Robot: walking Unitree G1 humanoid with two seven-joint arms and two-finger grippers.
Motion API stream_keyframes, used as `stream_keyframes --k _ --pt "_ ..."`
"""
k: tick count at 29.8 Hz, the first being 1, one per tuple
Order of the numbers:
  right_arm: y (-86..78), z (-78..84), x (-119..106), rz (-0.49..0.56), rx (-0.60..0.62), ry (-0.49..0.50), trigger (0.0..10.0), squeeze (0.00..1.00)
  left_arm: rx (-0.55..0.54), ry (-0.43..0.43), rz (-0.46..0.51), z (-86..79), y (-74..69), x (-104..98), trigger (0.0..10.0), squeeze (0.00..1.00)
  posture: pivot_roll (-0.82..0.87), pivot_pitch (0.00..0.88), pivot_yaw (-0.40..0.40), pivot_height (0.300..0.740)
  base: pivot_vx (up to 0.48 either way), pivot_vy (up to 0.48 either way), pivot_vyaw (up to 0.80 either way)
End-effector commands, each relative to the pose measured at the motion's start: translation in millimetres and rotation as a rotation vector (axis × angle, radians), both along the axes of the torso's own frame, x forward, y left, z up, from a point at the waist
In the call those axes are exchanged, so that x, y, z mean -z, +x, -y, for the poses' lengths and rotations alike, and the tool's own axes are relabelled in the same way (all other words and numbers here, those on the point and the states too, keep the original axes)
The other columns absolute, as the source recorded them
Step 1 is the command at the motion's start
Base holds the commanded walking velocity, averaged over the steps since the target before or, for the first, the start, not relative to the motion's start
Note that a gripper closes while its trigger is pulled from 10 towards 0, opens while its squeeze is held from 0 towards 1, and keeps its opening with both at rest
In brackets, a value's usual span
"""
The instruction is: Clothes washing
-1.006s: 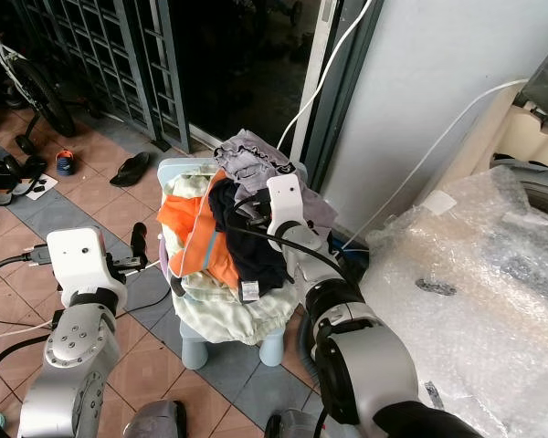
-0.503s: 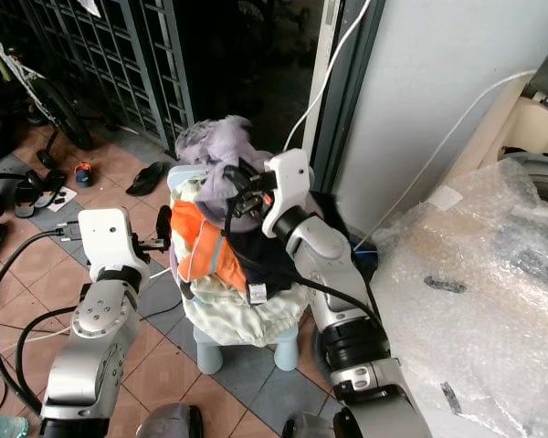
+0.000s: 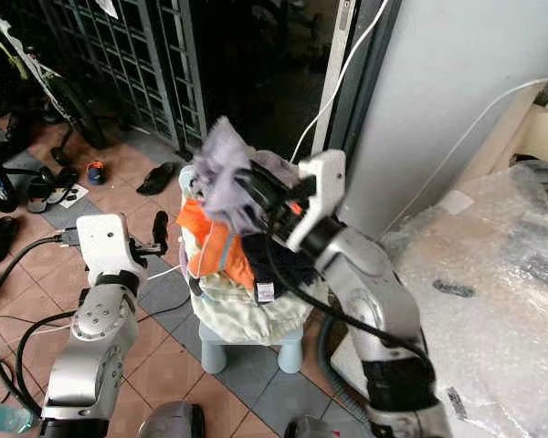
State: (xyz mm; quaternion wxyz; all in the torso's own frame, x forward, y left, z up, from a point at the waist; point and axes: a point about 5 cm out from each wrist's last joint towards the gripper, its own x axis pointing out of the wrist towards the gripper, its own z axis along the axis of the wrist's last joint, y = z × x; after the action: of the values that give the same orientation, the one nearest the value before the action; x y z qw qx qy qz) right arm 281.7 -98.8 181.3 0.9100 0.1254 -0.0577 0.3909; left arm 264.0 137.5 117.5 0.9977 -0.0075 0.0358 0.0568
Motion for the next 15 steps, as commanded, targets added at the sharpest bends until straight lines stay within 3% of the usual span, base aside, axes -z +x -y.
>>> stream_keyframes --k 1,2,3,4,6,15 --pt "-4.2 -0.6 -12 0.037 0.023 0.008 0.0 0.0 0.014 0.005 0.009 3.7 2.6 -1 10.0 0.0 -0.01 0.0 0.018 0.74 0.0 0.0 0.0" --pt "-5.0 0.3 -11 0.03 0.038 0.008 0.0 0.0 0.014 0.006 0.009 3.8 3.0 -1 10.0 0.0 -0.01 0.0 0.018 0.74 0.0 0.0 0.0" --pt "-5.3 1.3 -10 0.041 0.083 -0.019 2.1 0.0 0.019 0.008 0.01 4.4 3.3 -1 10.0 0.0 -0.02 0.0 0.022 0.74 0.0 0.0 0.0" --pt "-5.0 2.7 -8 0.049 0.144 -0.055 10.0 0.0 0.026 0.012 0.013 5.3 3.7 -2 10.0 0.0 -0.02 0.0 0.022 0.74 0.0 0.0 0.0" --pt "-3.7 2.8 -8 0.044 0.175 -0.057 10.0 0.0 0.03 0.015 0.014 5.8 3.8 -2 10.0 0.0 -0.02 0.0 0.025 0.74 0.0 0.0 0.0" --pt "6.4 9.0 -13 0.072 0.264 -0.073 10.0 0.0 0.028 0.023 0.018 5.1 5.5 -1 10.0 0.0 -0.02 0.0 0.024 0.74 0.0 -0.237 -0.78"
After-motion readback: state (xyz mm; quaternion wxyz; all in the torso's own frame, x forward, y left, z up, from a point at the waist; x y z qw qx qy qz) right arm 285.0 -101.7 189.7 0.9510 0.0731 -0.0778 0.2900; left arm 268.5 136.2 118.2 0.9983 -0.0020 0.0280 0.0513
